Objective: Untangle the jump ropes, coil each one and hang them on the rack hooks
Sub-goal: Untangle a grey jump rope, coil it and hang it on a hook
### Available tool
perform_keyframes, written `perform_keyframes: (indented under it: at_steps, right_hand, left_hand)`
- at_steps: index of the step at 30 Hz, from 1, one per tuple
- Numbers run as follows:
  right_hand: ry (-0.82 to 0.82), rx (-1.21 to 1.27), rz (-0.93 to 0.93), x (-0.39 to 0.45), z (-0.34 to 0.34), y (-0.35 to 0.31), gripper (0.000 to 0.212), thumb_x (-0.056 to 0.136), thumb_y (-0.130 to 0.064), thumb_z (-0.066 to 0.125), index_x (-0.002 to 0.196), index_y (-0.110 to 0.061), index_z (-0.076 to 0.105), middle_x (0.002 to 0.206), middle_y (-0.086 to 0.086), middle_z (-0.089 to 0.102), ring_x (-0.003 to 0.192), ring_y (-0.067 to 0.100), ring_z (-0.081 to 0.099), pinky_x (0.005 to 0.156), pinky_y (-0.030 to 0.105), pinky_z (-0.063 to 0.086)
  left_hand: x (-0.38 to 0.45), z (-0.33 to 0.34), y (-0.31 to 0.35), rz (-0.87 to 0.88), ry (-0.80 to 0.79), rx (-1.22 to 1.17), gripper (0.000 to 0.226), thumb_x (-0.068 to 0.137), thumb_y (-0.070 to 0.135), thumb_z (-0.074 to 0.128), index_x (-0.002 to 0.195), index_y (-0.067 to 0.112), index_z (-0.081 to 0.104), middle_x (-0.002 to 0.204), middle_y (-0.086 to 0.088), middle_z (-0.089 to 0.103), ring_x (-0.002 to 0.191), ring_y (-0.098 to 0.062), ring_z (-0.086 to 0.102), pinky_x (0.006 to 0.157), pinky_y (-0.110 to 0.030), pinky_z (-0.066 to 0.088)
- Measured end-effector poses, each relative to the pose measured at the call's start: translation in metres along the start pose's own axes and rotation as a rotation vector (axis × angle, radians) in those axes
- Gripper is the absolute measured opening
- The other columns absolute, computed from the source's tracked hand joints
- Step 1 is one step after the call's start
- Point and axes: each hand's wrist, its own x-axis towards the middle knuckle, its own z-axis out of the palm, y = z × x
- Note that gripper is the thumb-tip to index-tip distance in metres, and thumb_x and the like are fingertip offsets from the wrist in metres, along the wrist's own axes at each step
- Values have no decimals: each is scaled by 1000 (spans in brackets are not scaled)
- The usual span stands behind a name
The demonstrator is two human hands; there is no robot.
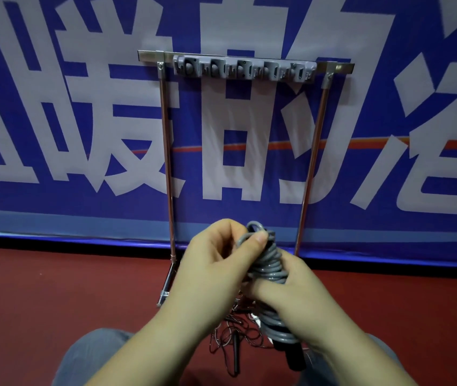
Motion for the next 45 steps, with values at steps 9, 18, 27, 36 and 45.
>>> perform_keyframes:
  at_steps: [9,18,27,36,45]
  right_hand:
    - [321,-633,-48,46,-14,-4,17,80,-33,62,74,-20,52,75,0,62,70,22,55,61,30,43]
    - [485,-954,-48,94,-59,10,23,89,-36,50,78,-19,40,88,7,63,82,32,54,63,33,38]
    - [446,-882,0,160,-96,-8,25,86,-48,54,83,-22,52,77,-4,57,79,23,53,63,31,41]
    - [145,-316,-75,272,-83,-72,10,83,-39,51,90,-37,44,63,0,49,52,15,47,54,29,42]
    - [110,-269,-178,400,-43,-128,27,84,-37,66,98,-22,48,80,-12,57,61,-5,52,45,5,37]
  left_hand:
    - [22,10,0,46,16,175,40,91,33,51,66,2,53,50,12,37,46,-2,31,46,-12,26]
    - [50,18,-15,337,-49,605,34,83,55,36,58,33,39,68,12,42,61,-9,40,56,-16,30]
    - [168,12,4,-31,-116,293,41,92,32,51,54,22,43,55,5,29,50,-9,26,45,-18,23]
    - [325,-56,47,-11,-106,408,22,98,22,46,82,12,58,77,4,63,69,-10,58,65,-21,47]
    - [442,-128,63,-67,197,144,17,89,21,64,85,4,62,47,2,54,42,-7,56,54,-20,54]
